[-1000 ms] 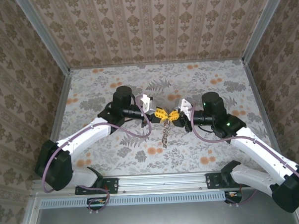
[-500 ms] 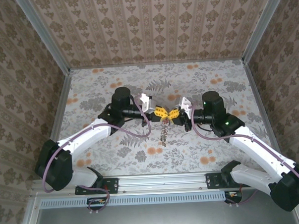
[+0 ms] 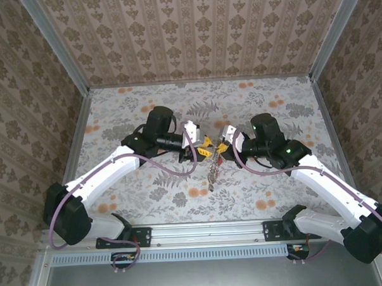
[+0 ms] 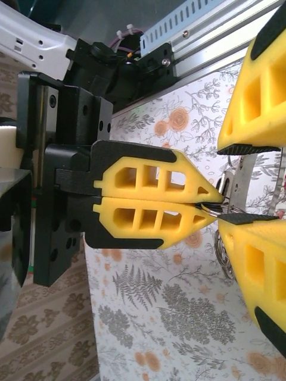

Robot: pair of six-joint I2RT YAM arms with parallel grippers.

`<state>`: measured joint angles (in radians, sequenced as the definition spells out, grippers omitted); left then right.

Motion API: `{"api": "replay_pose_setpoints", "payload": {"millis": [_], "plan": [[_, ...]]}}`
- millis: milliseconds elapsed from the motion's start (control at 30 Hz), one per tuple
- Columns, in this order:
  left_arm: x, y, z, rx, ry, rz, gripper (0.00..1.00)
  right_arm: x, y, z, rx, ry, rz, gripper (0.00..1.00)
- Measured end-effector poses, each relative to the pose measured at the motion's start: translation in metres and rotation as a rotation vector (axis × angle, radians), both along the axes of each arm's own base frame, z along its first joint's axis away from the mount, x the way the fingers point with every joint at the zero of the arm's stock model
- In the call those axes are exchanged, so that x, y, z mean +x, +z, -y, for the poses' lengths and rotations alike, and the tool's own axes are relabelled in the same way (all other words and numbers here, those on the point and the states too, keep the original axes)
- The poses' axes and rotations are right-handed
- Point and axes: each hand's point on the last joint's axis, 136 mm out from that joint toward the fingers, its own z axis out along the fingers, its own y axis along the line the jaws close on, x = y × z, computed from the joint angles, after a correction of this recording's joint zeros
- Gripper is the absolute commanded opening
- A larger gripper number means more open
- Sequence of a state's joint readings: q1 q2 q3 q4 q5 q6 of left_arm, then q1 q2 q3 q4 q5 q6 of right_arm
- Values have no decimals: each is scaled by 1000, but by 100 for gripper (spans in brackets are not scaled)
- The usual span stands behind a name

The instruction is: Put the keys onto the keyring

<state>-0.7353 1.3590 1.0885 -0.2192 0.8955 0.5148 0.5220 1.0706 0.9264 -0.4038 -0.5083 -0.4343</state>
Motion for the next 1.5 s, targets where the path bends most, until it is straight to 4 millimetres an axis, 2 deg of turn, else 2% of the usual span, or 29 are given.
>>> {"api": "replay_pose_setpoints", "payload": {"millis": [300, 467, 567, 633, 667, 833, 1000, 1133, 1400, 1500], "plan": [[9, -27, 7, 103, 64, -18, 36, -3, -21, 1, -105, 3, -37, 0], [13, -34, 10, 145, 86, -17, 34, -7, -20, -1, -112, 19, -38, 0], [11, -34, 12, 156, 82, -8, 24, -7, -19, -2, -113, 26, -31, 0], [10, -33, 12, 159, 75, 7, 3, -7, -19, -2, -116, 29, -27, 0], [9, -34, 12, 164, 69, 7, 0, -6, -19, -1, -118, 26, -25, 0], [3, -35, 11, 172, 33, 23, 0, -7, -21, 0, -124, 25, -32, 1], [1, -31, 10, 116, 11, -3, 0, -10, -16, 0, -70, 23, -12, 12], [-3, -26, 9, 43, -8, -31, 0, -13, -12, 2, -1, 21, -5, 13], [-6, -19, 8, -33, -29, -42, 0, -11, -1, -3, 86, 27, -3, 24], [-8, -17, 7, -53, -36, -35, 0, -12, 1, -4, 104, 38, -11, 24]]}}
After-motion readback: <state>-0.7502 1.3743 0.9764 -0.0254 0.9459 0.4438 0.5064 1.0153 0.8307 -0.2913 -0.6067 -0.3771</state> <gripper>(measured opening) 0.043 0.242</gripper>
